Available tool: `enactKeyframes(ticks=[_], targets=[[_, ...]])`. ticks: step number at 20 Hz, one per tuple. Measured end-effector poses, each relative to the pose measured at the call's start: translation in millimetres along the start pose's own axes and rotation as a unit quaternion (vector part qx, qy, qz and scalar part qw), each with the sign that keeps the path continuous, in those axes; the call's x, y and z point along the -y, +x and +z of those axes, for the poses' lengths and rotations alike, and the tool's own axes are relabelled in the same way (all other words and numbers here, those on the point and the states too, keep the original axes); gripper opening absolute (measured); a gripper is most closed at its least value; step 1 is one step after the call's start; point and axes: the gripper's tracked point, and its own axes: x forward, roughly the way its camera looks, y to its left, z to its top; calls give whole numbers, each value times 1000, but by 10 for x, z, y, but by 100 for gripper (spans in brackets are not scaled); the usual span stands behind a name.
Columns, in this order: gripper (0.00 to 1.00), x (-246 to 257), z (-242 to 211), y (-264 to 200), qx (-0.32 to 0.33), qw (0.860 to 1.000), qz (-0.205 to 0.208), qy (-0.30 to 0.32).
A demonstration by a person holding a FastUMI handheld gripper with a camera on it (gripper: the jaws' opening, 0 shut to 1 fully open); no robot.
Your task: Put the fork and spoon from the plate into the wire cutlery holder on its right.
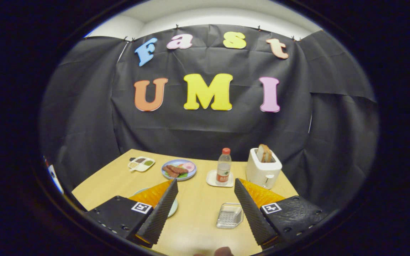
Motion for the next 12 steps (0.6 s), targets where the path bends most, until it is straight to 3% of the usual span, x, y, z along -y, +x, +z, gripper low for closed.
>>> enactKeyframes(ticks=[5,8,12], targets=[[96,-650,-594,245,-99,994,50,3],[96,-932,-933,384,-156,986,60,5],[96,-1243,-1482,482,-252,964,79,4]])
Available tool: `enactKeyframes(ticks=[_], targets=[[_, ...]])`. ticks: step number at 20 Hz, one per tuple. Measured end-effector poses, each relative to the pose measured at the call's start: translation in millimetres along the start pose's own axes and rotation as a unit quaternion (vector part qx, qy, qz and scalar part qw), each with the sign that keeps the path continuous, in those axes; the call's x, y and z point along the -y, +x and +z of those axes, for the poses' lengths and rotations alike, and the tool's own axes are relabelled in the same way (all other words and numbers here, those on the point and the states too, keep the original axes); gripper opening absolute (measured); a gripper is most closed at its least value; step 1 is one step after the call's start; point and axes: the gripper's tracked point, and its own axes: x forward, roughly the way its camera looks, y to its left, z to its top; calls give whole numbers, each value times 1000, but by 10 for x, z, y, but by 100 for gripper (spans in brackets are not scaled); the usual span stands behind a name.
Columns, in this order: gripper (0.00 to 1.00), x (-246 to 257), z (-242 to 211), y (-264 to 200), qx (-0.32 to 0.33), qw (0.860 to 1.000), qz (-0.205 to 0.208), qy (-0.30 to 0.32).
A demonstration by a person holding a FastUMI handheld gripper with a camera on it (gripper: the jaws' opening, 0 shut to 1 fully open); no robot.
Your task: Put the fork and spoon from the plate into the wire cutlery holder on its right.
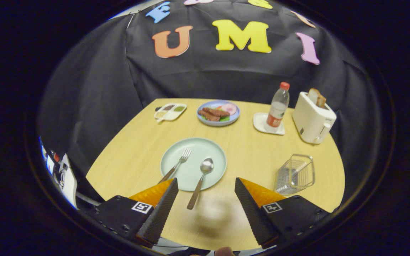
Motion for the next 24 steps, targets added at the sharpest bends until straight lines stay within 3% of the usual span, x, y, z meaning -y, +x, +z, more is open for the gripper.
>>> enactKeyframes(ticks=[7,15,18,20,21,24], targets=[[93,-108,-449,542,-130,991,-9,34],[44,-128,-589,956,-211,976,-13,53],[15,-118,-579,969,-224,973,-12,54],[14,-83,-546,914,-230,972,-9,53],[7,-74,-510,871,-235,970,-5,55],[7,-20,-343,637,-230,971,7,61]])
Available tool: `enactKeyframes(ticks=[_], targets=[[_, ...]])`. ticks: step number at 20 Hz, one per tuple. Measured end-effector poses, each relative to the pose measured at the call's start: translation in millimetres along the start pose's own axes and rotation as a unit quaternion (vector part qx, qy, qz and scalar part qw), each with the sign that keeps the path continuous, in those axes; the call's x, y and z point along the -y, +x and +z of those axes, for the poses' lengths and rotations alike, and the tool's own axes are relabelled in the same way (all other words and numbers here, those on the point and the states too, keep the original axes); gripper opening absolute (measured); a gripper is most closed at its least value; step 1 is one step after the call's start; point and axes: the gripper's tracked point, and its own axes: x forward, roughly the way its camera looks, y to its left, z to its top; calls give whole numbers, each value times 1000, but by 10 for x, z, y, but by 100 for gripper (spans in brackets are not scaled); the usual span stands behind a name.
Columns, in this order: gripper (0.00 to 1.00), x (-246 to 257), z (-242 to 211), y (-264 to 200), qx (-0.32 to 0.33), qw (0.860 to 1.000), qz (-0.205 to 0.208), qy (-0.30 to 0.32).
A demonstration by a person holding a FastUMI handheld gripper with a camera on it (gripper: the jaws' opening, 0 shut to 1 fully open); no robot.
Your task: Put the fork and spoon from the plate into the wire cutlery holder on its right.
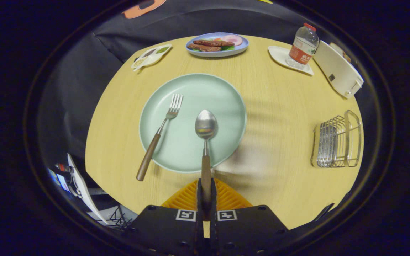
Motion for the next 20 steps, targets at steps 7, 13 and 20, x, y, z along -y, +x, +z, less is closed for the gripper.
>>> enactKeyframes(ticks=[7,13,20], targets=[[0,390,158,-850,22,998,34,47],[1,1163,235,-1643,41,993,29,108],[0,2064,253,-1916,22,984,-16,173]])
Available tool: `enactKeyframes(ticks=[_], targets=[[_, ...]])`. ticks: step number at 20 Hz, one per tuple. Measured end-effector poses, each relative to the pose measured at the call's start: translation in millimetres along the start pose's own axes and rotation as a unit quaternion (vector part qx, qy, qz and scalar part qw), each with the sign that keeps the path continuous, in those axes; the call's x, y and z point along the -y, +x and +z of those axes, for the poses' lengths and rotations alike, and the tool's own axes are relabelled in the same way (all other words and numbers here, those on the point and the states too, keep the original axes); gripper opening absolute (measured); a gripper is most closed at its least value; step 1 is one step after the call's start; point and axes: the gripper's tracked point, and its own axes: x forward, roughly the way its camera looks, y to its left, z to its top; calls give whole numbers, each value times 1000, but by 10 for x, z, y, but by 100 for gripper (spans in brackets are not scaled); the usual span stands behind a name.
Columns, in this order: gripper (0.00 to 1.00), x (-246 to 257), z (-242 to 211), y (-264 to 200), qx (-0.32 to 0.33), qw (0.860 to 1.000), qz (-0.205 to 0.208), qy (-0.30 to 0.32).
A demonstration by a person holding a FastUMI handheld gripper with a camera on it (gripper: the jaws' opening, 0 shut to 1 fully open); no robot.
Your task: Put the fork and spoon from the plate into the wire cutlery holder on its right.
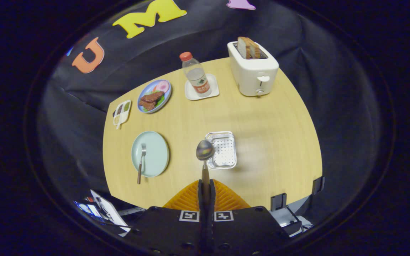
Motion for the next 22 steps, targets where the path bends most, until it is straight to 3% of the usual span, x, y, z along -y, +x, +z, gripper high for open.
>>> enactKeyframes(ticks=[8,18,22], targets=[[0,187,51,634,-64,997,-22,40],[1,124,95,1009,-50,998,-33,32],[11,152,22,1073,-50,997,-37,35]])
